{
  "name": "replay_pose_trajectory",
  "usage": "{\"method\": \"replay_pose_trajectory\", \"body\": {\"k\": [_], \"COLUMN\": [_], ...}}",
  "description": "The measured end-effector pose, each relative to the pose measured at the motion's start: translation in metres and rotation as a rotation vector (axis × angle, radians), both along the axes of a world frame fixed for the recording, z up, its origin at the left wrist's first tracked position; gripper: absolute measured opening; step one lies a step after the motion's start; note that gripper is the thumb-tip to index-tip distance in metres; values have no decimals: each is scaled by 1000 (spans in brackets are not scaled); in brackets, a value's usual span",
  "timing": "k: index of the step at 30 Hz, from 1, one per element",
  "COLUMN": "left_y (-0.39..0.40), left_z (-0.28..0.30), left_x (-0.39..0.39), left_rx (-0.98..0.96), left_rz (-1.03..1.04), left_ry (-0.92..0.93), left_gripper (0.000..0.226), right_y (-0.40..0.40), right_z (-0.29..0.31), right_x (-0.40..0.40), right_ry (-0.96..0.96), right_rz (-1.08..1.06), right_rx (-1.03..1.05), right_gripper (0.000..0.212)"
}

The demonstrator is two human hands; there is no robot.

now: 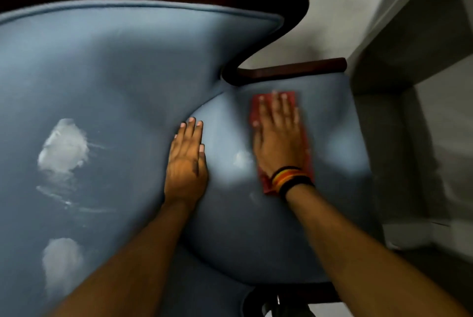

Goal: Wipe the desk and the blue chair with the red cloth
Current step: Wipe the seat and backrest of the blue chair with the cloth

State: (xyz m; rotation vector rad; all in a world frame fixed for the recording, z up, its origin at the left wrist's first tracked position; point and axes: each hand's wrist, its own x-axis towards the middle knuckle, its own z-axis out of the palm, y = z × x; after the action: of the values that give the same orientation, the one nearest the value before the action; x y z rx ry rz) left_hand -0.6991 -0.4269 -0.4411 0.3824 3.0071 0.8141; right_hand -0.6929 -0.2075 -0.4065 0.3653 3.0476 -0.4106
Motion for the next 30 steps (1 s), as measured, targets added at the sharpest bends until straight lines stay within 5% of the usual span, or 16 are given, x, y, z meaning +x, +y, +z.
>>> {"method": "replay_pose_trajectory", "body": {"k": [4, 7, 11, 15, 19, 23, 26, 30], "left_y": [-1, 1, 3, 4, 3, 3, 3, 2], "left_z": [5, 11, 12, 8, 7, 10, 10, 4], "left_x": [0, -2, -3, -2, -2, -3, -3, -2], "left_rx": [26, 45, 45, 25, 30, 27, 46, 68], "left_rz": [-16, -12, 14, 22, 24, 7, 9, 20], "left_ry": [-46, -86, -108, -96, -88, -92, -87, -67], "left_gripper": [52, 53, 54, 55, 55, 54, 54, 54], "right_y": [-52, -14, 85, 106, 41, 5, 51, 106], "right_z": [5, 0, -7, -4, 2, 7, 5, -2], "right_x": [103, 217, 230, 105, 37, 150, 190, 85], "right_ry": [-46, -46, -172, -86, -41, -165, -206, -83], "right_rz": [502, 654, 194, -213, -194, 300, 35, -337], "right_rx": [-12, 58, 65, -20, 84, 48, -26, -72], "right_gripper": [65, 67, 62, 62, 62, 63, 60, 62]}}
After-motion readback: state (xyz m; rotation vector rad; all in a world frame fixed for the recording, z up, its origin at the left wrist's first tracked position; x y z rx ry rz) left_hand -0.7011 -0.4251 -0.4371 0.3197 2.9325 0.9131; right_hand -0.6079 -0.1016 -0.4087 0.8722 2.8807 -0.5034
